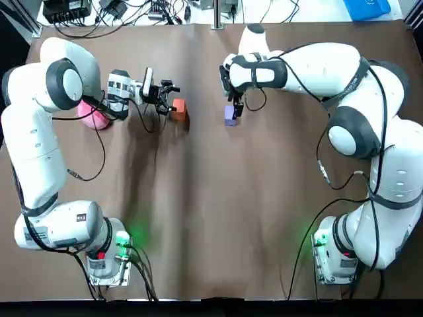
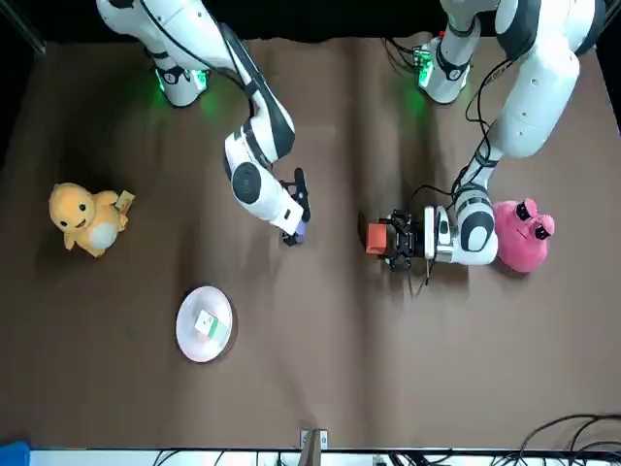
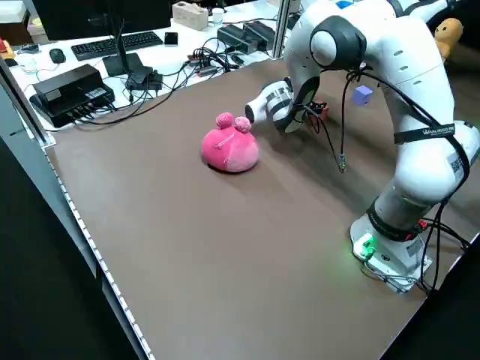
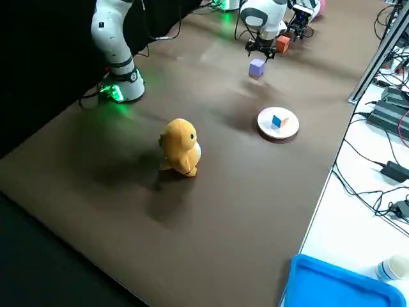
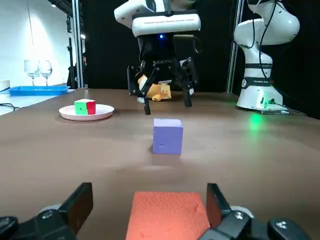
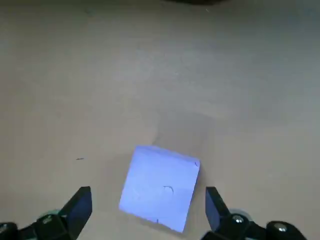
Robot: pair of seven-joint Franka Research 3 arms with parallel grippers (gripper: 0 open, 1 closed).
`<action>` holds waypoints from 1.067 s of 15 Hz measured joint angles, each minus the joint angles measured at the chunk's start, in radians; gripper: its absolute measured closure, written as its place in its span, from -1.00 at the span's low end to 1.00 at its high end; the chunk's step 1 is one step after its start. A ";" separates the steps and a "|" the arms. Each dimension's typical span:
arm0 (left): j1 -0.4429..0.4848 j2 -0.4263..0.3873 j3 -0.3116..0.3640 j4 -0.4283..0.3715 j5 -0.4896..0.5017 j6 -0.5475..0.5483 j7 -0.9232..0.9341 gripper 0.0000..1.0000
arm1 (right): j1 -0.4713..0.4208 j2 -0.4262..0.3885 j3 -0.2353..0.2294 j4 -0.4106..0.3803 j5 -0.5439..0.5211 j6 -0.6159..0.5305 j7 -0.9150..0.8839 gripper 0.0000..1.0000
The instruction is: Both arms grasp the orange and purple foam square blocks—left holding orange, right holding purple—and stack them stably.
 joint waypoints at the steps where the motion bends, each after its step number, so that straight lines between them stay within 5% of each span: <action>1: -0.001 0.008 0.000 -0.001 0.000 0.000 0.002 -0.99 | 0.003 0.015 0.000 0.000 0.000 0.022 -0.001 -1.00; 16: -0.020 0.102 0.000 0.056 0.000 0.009 0.056 -0.99 | 0.014 0.071 -0.003 -0.002 0.000 0.090 -0.011 -0.99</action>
